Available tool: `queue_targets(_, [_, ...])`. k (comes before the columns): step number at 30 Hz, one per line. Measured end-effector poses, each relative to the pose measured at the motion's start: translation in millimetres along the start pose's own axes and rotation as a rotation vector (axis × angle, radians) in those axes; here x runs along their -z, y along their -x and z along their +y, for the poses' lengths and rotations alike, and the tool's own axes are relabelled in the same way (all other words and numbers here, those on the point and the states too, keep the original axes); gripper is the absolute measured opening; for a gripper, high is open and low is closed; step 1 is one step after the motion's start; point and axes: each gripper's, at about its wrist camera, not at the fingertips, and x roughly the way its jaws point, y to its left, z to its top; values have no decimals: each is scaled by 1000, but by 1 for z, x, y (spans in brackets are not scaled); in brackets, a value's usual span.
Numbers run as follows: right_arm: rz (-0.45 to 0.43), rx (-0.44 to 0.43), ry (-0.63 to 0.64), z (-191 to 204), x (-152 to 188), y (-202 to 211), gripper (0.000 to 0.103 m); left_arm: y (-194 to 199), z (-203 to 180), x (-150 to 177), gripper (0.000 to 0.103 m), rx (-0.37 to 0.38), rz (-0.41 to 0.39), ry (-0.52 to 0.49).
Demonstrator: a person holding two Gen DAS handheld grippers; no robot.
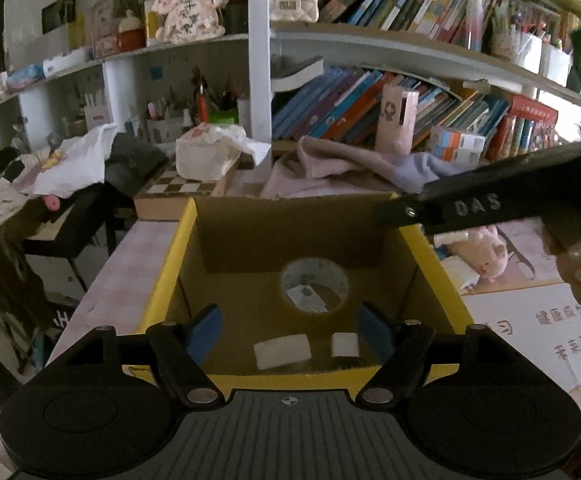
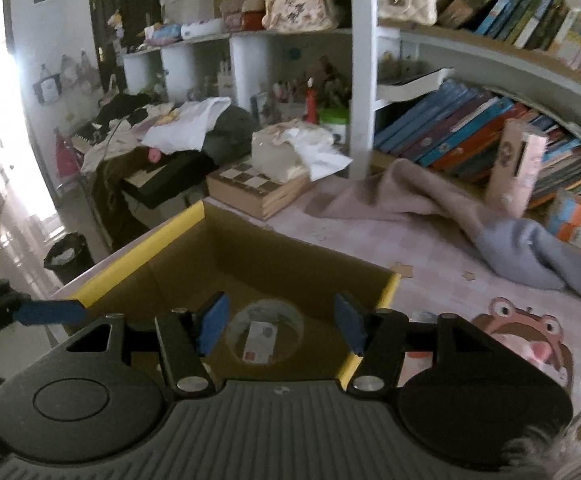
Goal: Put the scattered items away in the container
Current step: 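Withdraw both tools from the yellow box toward the pink plush pig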
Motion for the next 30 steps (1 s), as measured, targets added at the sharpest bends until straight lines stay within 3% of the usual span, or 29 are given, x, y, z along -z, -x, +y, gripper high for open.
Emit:
queue_targets(12, [-68, 105, -8, 19, 58, 74, 57, 44, -12, 20, 78, 70, -31, -4])
queue_targets(18, [-81, 159, -7, 33, 84, 99, 62, 64, -21, 37, 78, 97, -33, -23])
queue_targets(30, [-74, 172, 72, 83, 125, 128, 67, 97, -29, 77, 79, 115, -3, -21])
